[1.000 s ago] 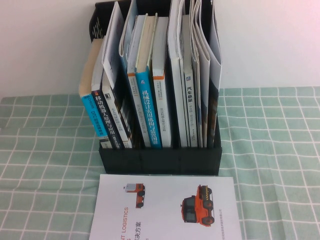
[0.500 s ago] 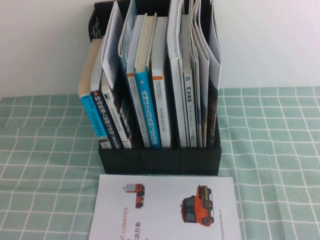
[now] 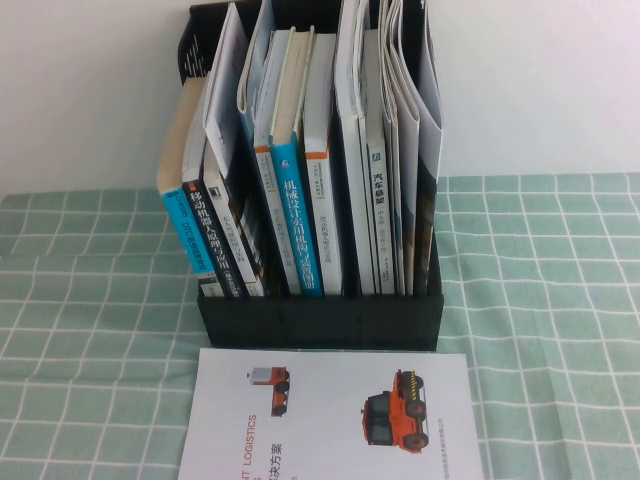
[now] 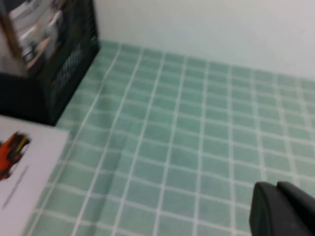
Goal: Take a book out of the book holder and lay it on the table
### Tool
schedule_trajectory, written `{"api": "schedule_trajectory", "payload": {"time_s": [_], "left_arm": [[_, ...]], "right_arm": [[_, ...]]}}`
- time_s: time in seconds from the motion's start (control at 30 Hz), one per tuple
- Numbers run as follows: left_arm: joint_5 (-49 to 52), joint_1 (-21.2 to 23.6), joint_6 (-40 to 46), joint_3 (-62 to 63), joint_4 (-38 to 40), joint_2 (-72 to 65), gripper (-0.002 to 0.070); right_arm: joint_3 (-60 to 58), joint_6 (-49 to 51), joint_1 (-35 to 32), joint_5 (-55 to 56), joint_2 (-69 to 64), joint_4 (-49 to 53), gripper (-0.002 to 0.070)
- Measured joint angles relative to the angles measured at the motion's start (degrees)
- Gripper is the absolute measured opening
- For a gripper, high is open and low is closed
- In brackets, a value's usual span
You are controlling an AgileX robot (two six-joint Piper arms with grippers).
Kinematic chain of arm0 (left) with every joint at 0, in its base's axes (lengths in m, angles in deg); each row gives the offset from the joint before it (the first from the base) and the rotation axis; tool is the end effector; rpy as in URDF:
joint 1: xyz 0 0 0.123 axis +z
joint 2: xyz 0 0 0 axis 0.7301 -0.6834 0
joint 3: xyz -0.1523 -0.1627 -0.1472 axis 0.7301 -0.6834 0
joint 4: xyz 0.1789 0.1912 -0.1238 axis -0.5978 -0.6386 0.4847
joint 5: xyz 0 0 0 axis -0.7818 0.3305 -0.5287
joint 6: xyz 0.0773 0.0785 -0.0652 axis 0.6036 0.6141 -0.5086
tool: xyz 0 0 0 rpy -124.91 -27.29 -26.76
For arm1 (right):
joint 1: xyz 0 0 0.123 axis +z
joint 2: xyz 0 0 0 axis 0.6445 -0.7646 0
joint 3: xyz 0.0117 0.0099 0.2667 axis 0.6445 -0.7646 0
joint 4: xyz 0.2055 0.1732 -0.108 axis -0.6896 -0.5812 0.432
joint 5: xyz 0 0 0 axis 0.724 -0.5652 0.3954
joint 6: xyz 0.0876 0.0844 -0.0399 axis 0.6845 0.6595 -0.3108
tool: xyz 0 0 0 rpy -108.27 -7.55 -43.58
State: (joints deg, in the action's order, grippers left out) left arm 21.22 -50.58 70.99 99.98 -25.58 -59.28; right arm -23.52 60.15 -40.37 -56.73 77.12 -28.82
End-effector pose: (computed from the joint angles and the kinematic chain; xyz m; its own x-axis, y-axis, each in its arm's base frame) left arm 0.1631 -0.0207 0.2916 -0.2327 -0.3912 -0.8904 0.0516 0.9093 -0.4130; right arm 0.1097 0.0043 0.3049 -0.3360 -0.1951 -0.9215 -0.0982 0.9802 -0.1717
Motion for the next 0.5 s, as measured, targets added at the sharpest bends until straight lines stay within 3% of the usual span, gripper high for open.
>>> {"api": "schedule_trajectory", "payload": {"time_s": [0.1,0.5], "left_arm": [[0.0,0.0,6.99,2.01,10.16,-6.62,-0.0003],[4.82,0.0,52.25,19.13,58.91,-31.2,-0.0003]], "right_arm": [[0.0,-4.24,0.0,-4.06,-3.72,-7.11,0.0001],[0.0,-29.54,0.0,-3.48,-11.82,-30.36,0.0001]]}}
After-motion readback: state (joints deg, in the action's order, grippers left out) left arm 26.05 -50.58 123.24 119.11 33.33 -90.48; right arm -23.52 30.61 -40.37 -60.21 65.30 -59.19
